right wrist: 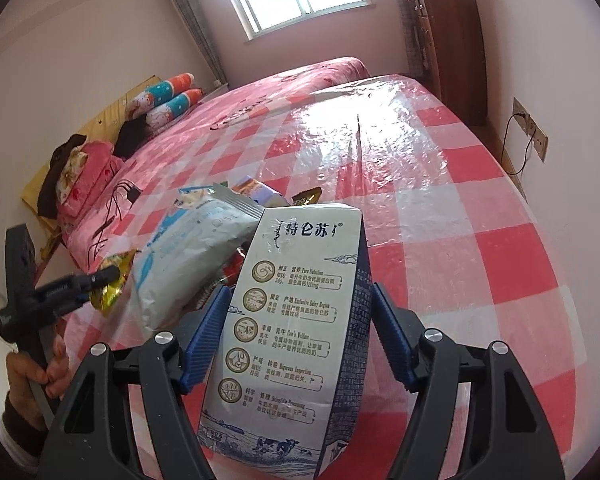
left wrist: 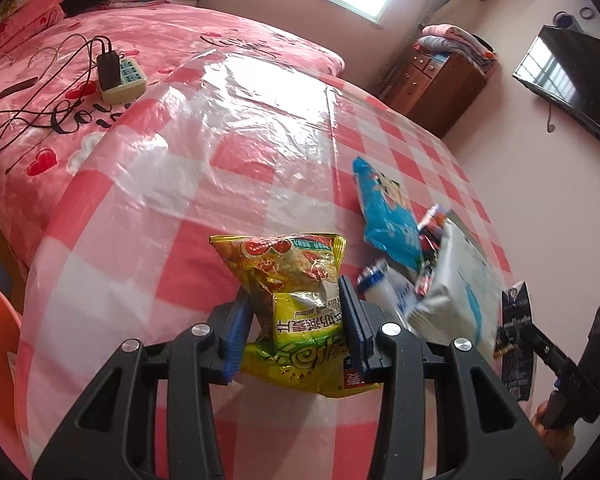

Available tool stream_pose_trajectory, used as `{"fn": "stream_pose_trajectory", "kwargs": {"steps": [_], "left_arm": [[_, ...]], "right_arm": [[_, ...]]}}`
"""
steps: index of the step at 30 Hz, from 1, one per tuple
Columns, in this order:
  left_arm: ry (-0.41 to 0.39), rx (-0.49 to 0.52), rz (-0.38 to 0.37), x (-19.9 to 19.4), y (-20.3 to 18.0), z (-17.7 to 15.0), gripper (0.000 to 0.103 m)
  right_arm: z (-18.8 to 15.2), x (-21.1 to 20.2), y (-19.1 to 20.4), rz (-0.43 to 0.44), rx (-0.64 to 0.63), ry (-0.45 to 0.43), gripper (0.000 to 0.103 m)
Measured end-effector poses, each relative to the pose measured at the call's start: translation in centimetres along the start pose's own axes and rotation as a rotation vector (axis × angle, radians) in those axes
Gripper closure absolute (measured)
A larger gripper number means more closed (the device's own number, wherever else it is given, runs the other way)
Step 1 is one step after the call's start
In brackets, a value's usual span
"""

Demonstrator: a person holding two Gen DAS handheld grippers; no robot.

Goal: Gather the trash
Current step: 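Carry the chip bag and milk carton over the orange bin and open both grippers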

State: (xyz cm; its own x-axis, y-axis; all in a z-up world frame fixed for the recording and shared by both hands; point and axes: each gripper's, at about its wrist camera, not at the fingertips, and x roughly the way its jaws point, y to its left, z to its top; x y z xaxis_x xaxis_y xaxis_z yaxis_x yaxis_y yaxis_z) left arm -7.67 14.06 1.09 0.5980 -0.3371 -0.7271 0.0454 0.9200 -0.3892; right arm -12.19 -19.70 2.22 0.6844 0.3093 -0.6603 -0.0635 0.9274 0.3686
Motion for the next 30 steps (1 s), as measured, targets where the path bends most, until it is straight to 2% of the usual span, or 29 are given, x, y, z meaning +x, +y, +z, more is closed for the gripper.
{"fn": "stream_pose_trajectory", "kwargs": {"steps": [6,14,23,30], "left_arm": [[0.001,0.0,-0.033,-1.6,0.3,-1.0,0.06],[-0.024,-0.008,-0.069,-4.0,1.0,-1.9,0.06],[-0.066,-0.056,-0.079,-6.8,3.6,-2.6,0.06],[-0.106,-0.136,-0.032,-9.6,8.0,-3.8,0.06]], "right_arm": [[0.1,-1.8,1.1,0.024,0.008,-0.043,0.033],[0.8,-3.1,4.3,0.11,-0.017,-0.065,0.033],[0.6,-1.9,10.1,0.241,-0.07,-0.006,0.033],[0.0,0.7,17.0,0.379,-0.137,0.089,0.033]]}}
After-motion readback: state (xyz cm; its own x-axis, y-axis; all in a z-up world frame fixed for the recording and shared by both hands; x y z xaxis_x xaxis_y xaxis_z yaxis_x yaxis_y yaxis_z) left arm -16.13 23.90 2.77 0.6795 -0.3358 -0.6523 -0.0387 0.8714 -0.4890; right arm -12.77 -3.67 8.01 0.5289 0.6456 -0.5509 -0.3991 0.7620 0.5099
